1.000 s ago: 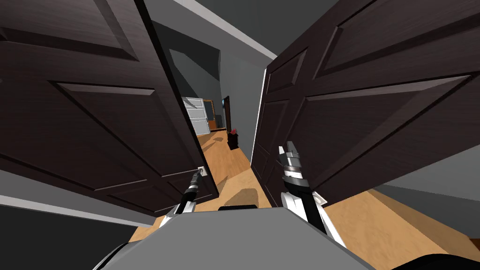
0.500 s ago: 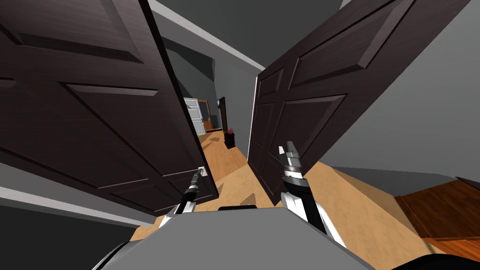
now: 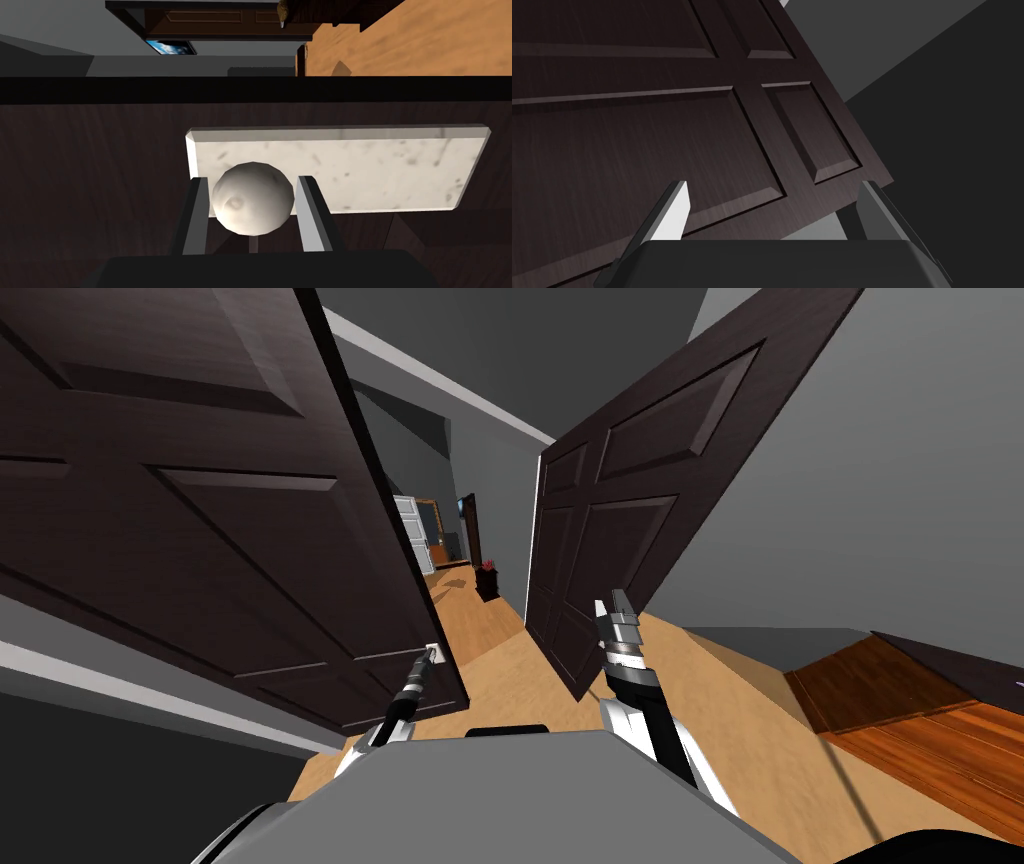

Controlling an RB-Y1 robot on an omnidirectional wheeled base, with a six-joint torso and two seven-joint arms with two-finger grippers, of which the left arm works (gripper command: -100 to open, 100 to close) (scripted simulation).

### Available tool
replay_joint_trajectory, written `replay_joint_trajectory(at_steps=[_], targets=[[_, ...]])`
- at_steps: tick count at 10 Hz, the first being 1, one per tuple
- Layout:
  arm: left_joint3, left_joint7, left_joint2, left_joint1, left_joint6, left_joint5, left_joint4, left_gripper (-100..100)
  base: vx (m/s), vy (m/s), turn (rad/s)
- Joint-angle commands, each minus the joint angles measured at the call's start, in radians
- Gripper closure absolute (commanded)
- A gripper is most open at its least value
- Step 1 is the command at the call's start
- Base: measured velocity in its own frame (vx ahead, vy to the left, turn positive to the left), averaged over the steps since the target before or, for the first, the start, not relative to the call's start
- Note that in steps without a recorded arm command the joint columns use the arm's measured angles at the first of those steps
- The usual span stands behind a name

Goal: Pull the door open

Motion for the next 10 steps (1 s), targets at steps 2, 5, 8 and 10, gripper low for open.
replay_joint_trajectory(at_steps=[2, 5, 8, 10], targets=[[-0.028, 0.033, 0.016, 0.017, -0.015, -0.019, -0.014, 100, -0.256, 0.050, -0.073], [-0.057, 0.057, 0.026, 0.031, -0.030, -0.039, -0.024, 100, -0.183, 0.041, -0.053], [-0.098, 0.098, 0.049, 0.048, -0.061, -0.067, -0.037, 100, -0.258, 0.081, -0.055], [-0.121, 0.121, 0.062, 0.058, -0.079, -0.084, -0.045, 100, -0.232, 0.087, -0.039]])
